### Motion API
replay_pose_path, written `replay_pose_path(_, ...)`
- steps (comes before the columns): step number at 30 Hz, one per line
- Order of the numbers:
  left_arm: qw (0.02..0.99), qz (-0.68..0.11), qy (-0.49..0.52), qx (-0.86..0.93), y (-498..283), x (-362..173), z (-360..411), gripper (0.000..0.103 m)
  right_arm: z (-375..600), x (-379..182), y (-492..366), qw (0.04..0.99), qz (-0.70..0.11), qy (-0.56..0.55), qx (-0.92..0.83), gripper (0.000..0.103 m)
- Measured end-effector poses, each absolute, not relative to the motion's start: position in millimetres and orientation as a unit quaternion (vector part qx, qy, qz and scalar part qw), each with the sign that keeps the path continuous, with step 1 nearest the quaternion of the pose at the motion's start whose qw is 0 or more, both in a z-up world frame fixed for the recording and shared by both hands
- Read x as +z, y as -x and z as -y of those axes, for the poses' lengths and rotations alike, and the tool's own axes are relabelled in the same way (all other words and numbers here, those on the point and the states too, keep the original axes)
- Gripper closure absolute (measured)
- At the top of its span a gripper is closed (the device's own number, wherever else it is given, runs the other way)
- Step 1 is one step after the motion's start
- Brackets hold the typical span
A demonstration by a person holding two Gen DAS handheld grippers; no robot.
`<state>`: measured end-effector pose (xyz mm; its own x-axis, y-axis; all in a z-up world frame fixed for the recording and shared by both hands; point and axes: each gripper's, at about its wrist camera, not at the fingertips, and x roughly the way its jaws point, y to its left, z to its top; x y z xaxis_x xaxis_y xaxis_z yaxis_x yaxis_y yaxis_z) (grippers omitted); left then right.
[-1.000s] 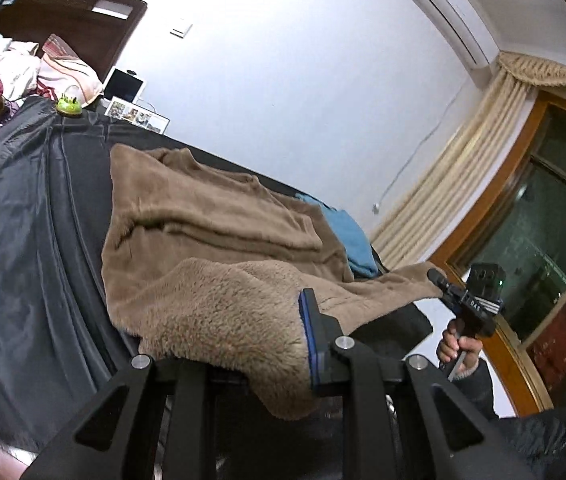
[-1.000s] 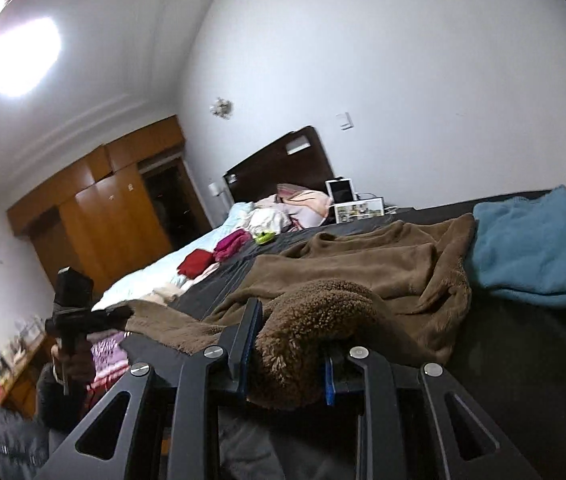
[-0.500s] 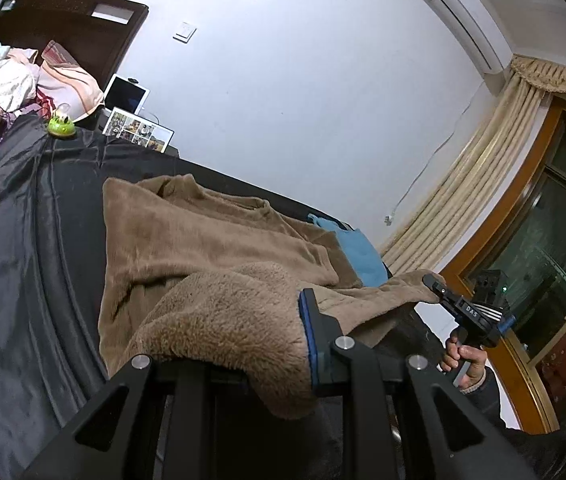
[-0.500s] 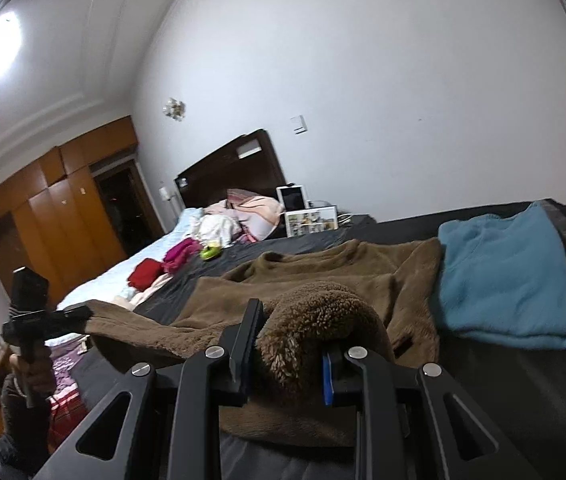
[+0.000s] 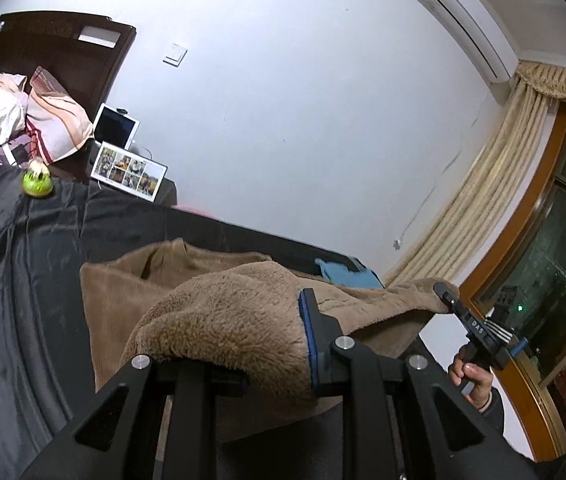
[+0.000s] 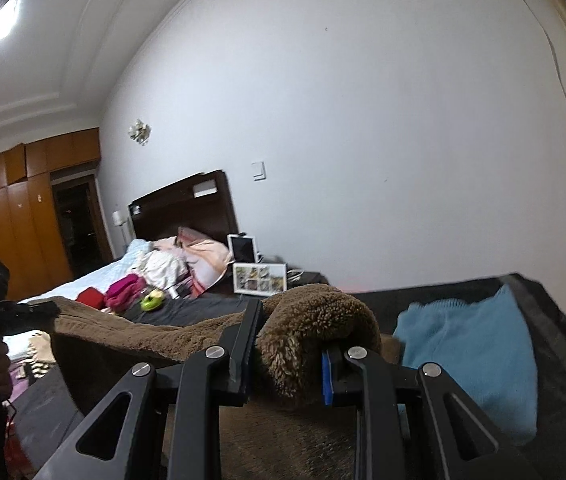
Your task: Fold clothes
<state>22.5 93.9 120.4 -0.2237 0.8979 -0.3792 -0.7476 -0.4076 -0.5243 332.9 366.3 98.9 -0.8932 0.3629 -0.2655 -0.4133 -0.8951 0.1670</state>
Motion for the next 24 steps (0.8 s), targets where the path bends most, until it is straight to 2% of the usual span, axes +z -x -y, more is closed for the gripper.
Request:
replay_pose_path(8,0.504,0.124,0.338,0.785,26,108,-132,0.080,-392,95,-282,0.241,-0.088,0.138,0.957,0.077)
replay_pose_path(24,0.456,0.140,0.421,0.771,114,44,-194,0.080,-460,40,-200,0.271,-0.127,0.219,0.929,0.077)
